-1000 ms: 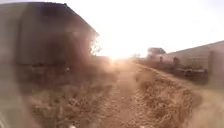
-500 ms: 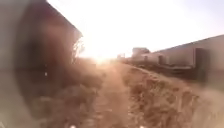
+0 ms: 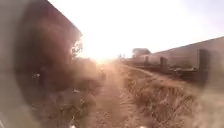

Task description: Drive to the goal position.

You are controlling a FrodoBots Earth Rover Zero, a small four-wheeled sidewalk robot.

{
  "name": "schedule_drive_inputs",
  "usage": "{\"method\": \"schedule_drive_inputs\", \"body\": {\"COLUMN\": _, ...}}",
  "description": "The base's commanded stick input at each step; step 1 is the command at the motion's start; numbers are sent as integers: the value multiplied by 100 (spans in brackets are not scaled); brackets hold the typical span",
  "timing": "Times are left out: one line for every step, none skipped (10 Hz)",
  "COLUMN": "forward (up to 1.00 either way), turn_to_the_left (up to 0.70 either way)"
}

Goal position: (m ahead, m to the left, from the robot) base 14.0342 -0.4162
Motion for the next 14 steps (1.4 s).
{"method": "schedule_drive_inputs", "body": {"forward": 70, "turn_to_the_left": 0}}
{"method": "schedule_drive_inputs", "body": {"forward": 70, "turn_to_the_left": 0}}
{"method": "schedule_drive_inputs", "body": {"forward": 70, "turn_to_the_left": 0}}
{"method": "schedule_drive_inputs", "body": {"forward": 70, "turn_to_the_left": 0}}
{"method": "schedule_drive_inputs", "body": {"forward": 70, "turn_to_the_left": 0}}
{"method": "schedule_drive_inputs", "body": {"forward": 70, "turn_to_the_left": 0}}
{"method": "schedule_drive_inputs", "body": {"forward": 70, "turn_to_the_left": 0}}
{"method": "schedule_drive_inputs", "body": {"forward": 70, "turn_to_the_left": 0}}
{"method": "schedule_drive_inputs", "body": {"forward": 70, "turn_to_the_left": 0}}
{"method": "schedule_drive_inputs", "body": {"forward": 70, "turn_to_the_left": 0}}
{"method": "schedule_drive_inputs", "body": {"forward": 70, "turn_to_the_left": 0}}
{"method": "schedule_drive_inputs", "body": {"forward": 70, "turn_to_the_left": 0}}
{"method": "schedule_drive_inputs", "body": {"forward": 70, "turn_to_the_left": 0}}
{"method": "schedule_drive_inputs", "body": {"forward": 70, "turn_to_the_left": 0}}
